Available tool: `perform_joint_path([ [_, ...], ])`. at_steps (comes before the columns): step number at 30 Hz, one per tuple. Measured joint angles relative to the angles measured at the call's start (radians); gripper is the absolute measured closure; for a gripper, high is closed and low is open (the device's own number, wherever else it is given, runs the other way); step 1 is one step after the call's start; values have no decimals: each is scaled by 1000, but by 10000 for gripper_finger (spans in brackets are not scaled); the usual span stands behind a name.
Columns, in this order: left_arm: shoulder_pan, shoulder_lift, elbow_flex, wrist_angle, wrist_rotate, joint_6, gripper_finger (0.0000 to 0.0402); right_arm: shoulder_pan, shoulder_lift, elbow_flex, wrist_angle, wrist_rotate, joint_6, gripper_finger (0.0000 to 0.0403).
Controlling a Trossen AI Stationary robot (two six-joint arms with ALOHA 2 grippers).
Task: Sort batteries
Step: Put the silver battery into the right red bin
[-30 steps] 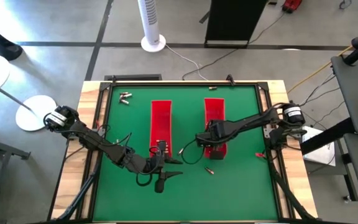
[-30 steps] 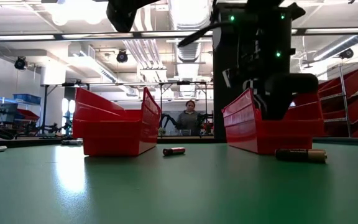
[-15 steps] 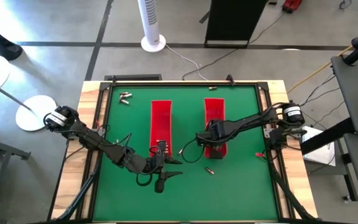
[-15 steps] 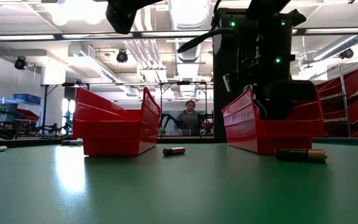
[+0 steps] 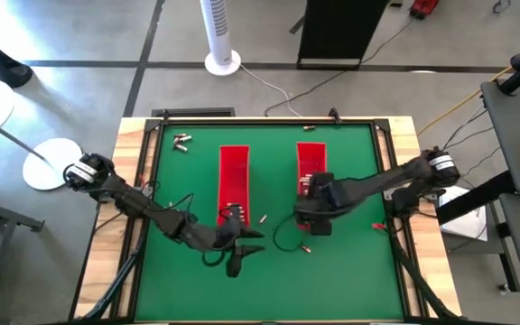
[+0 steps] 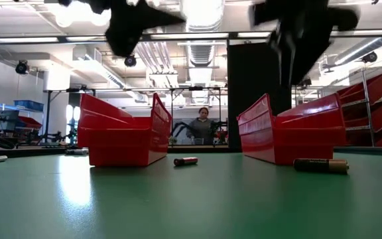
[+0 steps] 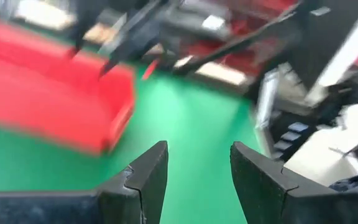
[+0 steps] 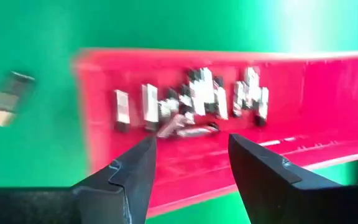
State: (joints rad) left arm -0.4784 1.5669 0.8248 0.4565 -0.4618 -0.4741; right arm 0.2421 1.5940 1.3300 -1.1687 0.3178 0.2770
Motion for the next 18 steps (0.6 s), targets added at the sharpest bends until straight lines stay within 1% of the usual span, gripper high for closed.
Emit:
perform_joint_path([
  [2, 7, 2, 31, -141, -3, -73, 247, 57, -33, 17, 12, 3, 54, 211],
  [4, 7, 15, 92, -286, -27, -108, 247, 123, -60, 21, 40, 26, 107, 216],
  [7, 14, 49, 223, -476, -41, -91, 247, 220, -79, 17, 104, 72, 163, 223],
  [9, 32, 87, 322, -587, 17, -30, 247, 283, -84, 15, 138, 101, 205, 227],
  [12, 82, 161, 470, -844, 182, 0, 247, 357, -74, 11, 215, 129, 255, 232],
  [13, 101, 190, 517, -928, 220, -6, 247, 387, -67, 7, 235, 138, 274, 234],
  [16, 162, 278, 640, -1196, 236, -24, 247, 481, -28, -5, 322, 191, 326, 240],
  [17, 183, 310, 688, -1254, 254, -43, 247, 516, -14, -9, 340, 212, 340, 243],
  [18, 207, 342, 743, -1295, 296, -53, 247, 547, 6, -11, 349, 234, 357, 245],
])
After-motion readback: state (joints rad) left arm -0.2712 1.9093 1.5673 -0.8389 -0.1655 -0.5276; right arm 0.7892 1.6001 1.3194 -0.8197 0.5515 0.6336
